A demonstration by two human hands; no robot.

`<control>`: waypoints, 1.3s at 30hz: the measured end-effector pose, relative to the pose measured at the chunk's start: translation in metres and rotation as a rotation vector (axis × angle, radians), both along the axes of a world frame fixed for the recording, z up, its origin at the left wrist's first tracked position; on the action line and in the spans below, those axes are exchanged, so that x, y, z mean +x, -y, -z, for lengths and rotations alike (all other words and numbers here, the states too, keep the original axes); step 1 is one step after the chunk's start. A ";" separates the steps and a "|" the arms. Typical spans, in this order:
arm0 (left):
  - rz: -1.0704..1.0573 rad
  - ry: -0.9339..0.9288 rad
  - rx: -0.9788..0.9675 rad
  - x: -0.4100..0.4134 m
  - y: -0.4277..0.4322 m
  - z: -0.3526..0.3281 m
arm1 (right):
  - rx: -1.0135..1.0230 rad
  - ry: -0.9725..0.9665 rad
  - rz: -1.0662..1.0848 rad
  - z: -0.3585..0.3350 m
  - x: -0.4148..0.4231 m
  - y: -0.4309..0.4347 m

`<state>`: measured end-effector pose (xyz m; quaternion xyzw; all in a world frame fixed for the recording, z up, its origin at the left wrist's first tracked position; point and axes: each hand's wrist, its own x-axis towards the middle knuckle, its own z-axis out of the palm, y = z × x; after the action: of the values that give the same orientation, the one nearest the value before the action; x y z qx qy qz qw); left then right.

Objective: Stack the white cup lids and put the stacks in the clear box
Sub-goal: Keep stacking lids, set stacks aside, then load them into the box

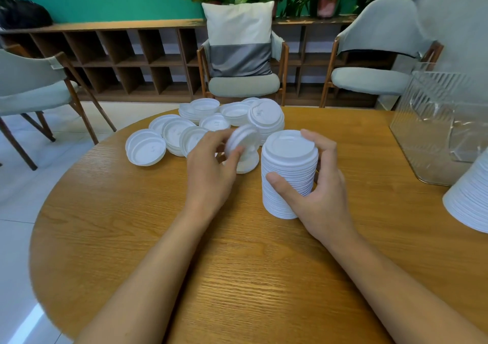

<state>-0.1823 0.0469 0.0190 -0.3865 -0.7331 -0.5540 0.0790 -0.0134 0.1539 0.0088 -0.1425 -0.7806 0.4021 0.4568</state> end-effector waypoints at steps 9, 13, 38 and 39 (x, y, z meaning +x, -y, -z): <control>0.425 0.766 0.412 0.006 0.011 -0.031 | -0.015 -0.036 0.027 0.000 0.000 0.001; 0.452 0.681 0.335 0.009 0.008 -0.030 | -0.005 -0.047 0.005 0.000 0.000 0.002; 0.640 0.419 0.045 0.023 0.012 -0.029 | 0.116 -0.060 -0.060 -0.001 0.000 0.005; 0.607 0.387 0.039 0.025 0.012 -0.029 | 0.114 -0.062 -0.062 -0.001 -0.001 0.005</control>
<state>-0.1576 0.0352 0.0483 -0.4730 -0.5757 -0.6288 -0.2222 -0.0142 0.1487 0.0093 -0.0793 -0.7917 0.3753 0.4755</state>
